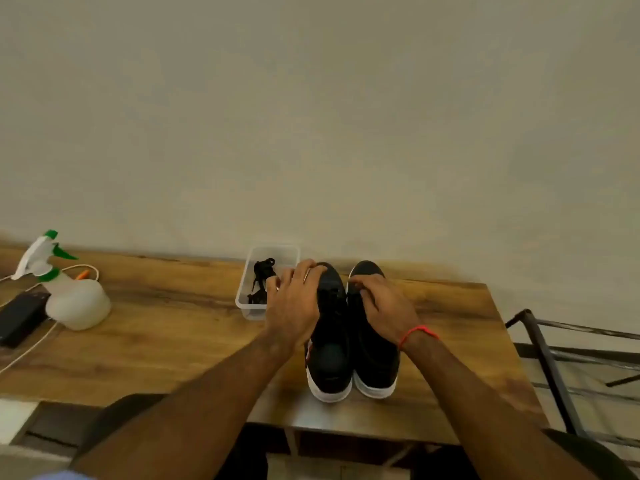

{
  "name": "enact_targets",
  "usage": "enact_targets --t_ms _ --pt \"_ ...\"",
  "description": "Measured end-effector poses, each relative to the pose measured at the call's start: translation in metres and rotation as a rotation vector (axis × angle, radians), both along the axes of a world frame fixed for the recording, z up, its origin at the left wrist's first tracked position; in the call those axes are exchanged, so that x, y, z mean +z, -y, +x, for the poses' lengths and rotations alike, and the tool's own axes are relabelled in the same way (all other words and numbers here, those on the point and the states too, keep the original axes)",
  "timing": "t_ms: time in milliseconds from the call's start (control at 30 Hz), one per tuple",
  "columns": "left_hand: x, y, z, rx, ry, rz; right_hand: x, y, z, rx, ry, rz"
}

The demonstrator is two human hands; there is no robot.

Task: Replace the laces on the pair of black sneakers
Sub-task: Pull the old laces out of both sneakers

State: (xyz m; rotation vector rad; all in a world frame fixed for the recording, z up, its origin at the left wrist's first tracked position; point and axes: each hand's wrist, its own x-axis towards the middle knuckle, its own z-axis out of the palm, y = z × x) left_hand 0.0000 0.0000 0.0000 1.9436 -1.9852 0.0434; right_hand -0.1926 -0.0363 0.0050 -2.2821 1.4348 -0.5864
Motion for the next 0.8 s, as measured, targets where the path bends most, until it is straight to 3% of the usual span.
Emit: enact_targets --t_ms 333,467,667,800 --pt "-0.005 -0.001 -0.001 -0.044 -0.063 0.092 -0.003 0.002 0.012 0.088 -0.22 0.018" --pt "0.003 -0.006 -0.002 -0.086 -0.27 0.279 0.002 -0.006 0.026 0.142 -0.363 0.133" --pt "-0.002 -0.03 0.0 -0.118 -0.354 0.409 -0.008 -0.028 0.023 0.097 -0.313 0.137" --pt "0.005 -0.035 0.01 -0.131 -0.309 0.541 0.001 -0.038 0.022 0.158 -0.368 0.183"
